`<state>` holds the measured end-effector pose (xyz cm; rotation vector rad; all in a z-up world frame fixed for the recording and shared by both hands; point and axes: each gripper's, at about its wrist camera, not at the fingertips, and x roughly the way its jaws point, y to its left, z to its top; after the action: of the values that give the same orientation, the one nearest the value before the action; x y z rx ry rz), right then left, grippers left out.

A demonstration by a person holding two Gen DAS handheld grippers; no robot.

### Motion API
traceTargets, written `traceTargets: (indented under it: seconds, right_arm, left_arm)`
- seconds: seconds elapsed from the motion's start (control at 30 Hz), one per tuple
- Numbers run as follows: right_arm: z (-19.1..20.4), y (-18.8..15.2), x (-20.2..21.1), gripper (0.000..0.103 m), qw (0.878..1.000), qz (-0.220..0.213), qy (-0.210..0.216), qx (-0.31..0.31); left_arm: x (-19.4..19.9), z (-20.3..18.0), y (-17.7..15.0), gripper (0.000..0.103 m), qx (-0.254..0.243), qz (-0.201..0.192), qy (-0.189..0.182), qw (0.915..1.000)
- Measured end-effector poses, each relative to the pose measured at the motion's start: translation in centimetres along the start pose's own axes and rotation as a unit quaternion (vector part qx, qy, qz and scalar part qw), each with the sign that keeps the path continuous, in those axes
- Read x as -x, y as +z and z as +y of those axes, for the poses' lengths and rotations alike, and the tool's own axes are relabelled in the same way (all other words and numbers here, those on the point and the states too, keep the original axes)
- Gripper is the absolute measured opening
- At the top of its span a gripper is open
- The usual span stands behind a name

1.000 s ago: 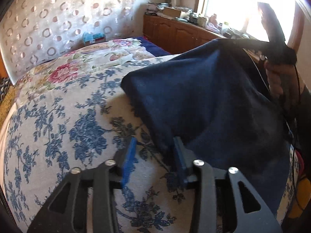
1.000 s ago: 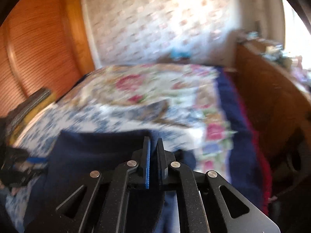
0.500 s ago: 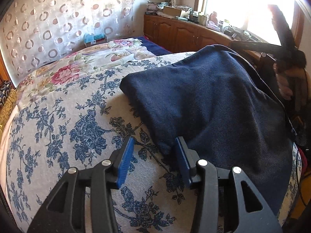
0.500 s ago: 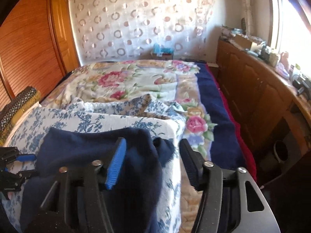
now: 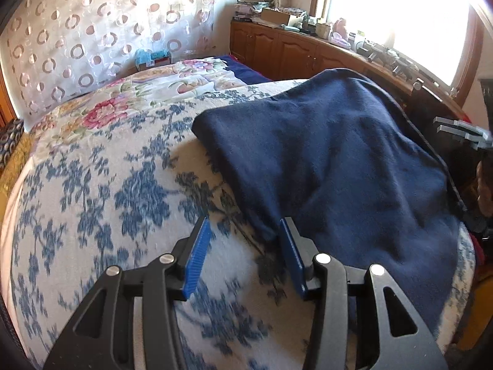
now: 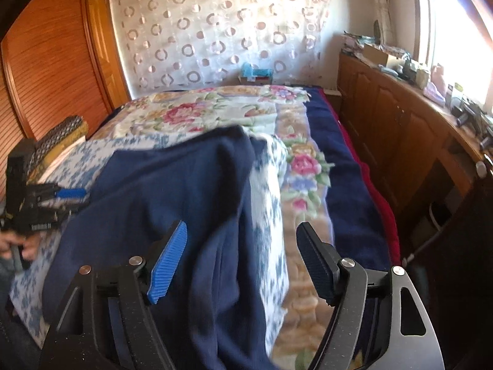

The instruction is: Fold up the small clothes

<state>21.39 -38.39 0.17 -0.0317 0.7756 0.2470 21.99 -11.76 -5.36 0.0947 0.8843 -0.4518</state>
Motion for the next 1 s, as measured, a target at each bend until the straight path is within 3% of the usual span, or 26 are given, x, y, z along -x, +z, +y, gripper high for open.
traceTargets:
  seconds: [0.17, 0.37, 0.63, 0.8, 1.0]
  right_arm:
    - [0.4, -3.0, 1.6, 0.075, 1.000, 0.015, 0.020, -0.006]
    - [0.8, -5.8, 3.1, 0.075, 1.000, 0.015, 0.013, -0.009]
    - [-0.2, -8.9, 3.6, 0.075, 0.999, 0.027, 0.001, -0.026]
    - [-1.3, -10.5, 2.8, 0.075, 0.997, 0.037, 0.040, -0.061]
    - [-1.2, -10.6, 2.2, 0.075, 0.996, 0.038, 0.045, -0.066]
  left_arm:
    - [4.0, -1.6, -2.0, 0.047, 0.017, -0.026, -0.029, 0.9991]
    - [7.2, -4.9, -4.6, 0.047, 0.020, -0.036, -0.059, 0.9974]
    - [7.5, -8.4, -6.9, 0.047, 0.001, -0.017, -0.058, 0.9982]
    - [7.0, -9.8, -8.3, 0.047, -0.011, 0.004, -0.067, 0.9977]
    - [6.3, -9.8, -9.3, 0.047, 0.007, 0.021, -0.092, 0.9955]
